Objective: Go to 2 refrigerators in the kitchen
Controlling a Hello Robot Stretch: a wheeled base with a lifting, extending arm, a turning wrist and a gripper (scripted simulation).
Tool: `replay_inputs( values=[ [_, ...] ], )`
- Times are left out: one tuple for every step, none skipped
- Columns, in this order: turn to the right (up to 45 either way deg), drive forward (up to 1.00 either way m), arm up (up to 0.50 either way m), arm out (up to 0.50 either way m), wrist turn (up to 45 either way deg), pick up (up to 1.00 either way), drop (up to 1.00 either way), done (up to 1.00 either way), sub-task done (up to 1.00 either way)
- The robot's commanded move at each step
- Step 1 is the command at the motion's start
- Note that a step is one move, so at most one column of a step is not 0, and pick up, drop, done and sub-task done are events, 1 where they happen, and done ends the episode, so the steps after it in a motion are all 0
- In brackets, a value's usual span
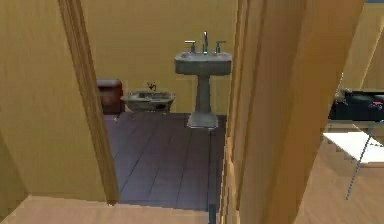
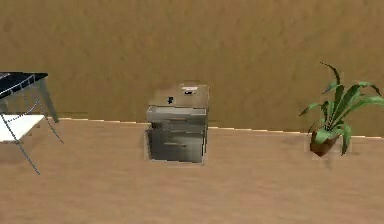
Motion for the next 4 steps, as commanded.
replay_inputs(
  values=[
    [-45.0,0.0,0.0,0.0,0.0,0.0,0.0,0.0,0.0],
    [-12.0,0.0,0.0,0.0,0.0,0.0,0.0,0.0,0.0],
    [0.0,0.3,0.0,0.0,0.0,0.0,0.0,0.0,0.0],
    [45.0,0.0,0.0,0.0,0.0,0.0,0.0,0.0,0.0]
  ],
)
